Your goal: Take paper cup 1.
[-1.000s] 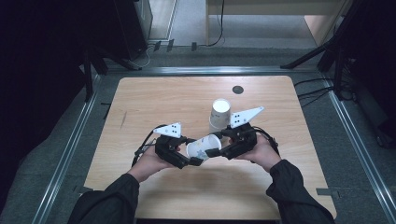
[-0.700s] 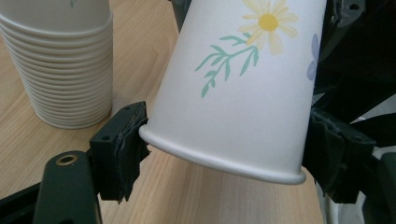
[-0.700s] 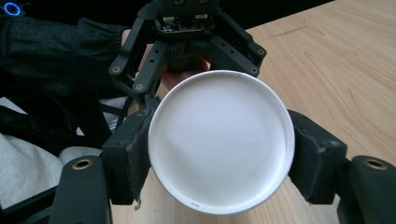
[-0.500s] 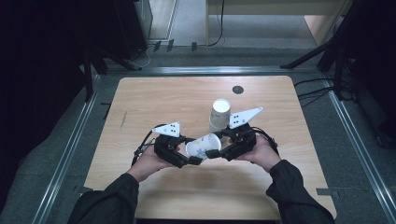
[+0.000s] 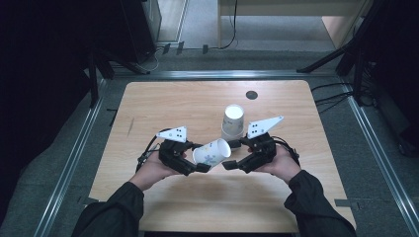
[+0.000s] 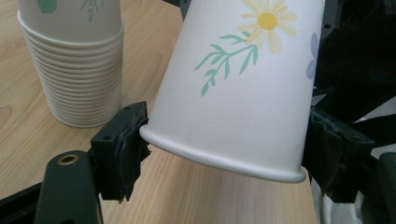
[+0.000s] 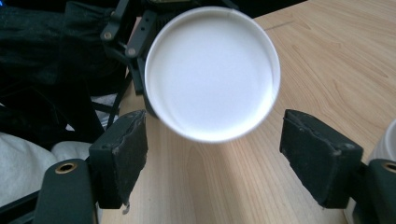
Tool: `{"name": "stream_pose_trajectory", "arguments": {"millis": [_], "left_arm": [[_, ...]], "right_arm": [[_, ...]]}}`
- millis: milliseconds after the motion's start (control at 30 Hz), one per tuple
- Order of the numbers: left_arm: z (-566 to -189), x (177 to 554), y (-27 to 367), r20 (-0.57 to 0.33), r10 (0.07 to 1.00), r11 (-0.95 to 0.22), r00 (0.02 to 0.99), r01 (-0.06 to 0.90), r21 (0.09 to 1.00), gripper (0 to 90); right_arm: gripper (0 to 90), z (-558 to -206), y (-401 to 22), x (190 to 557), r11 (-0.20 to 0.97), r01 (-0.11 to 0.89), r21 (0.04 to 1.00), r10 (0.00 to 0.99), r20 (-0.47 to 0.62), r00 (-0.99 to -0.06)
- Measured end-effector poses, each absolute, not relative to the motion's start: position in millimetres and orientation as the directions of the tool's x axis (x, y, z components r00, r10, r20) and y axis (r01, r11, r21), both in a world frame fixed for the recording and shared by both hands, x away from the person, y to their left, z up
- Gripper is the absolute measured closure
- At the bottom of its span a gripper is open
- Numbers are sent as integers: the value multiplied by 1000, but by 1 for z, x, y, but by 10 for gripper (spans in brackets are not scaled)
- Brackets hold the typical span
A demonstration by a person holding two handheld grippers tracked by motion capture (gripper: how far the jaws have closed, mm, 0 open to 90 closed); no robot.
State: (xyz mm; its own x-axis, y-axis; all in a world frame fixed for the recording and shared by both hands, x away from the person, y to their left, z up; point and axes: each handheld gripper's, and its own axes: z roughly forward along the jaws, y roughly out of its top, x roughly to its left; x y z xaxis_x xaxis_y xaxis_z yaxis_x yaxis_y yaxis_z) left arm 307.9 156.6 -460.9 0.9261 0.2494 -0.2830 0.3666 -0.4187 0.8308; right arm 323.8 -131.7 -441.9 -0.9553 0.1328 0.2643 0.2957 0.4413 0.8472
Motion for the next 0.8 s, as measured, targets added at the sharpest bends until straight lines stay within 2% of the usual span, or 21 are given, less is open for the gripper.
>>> {"name": "stream_pose_trajectory", "arguments": {"millis": [467, 633, 800], "left_arm": [[-430, 317, 165, -216, 271, -519, 938, 332, 788, 220], [-415, 319, 160, -156, 264, -617, 952, 292, 731, 220], [-408, 322, 155, -139, 248, -694, 959, 275, 665, 220]], "right_arm": [[240, -452, -142, 313, 462, 300, 835, 167, 250, -954], [246, -452, -139, 312, 452, 279, 847, 175, 223, -959], [246, -452, -137, 312, 448, 284, 848, 184, 223, -957]]}}
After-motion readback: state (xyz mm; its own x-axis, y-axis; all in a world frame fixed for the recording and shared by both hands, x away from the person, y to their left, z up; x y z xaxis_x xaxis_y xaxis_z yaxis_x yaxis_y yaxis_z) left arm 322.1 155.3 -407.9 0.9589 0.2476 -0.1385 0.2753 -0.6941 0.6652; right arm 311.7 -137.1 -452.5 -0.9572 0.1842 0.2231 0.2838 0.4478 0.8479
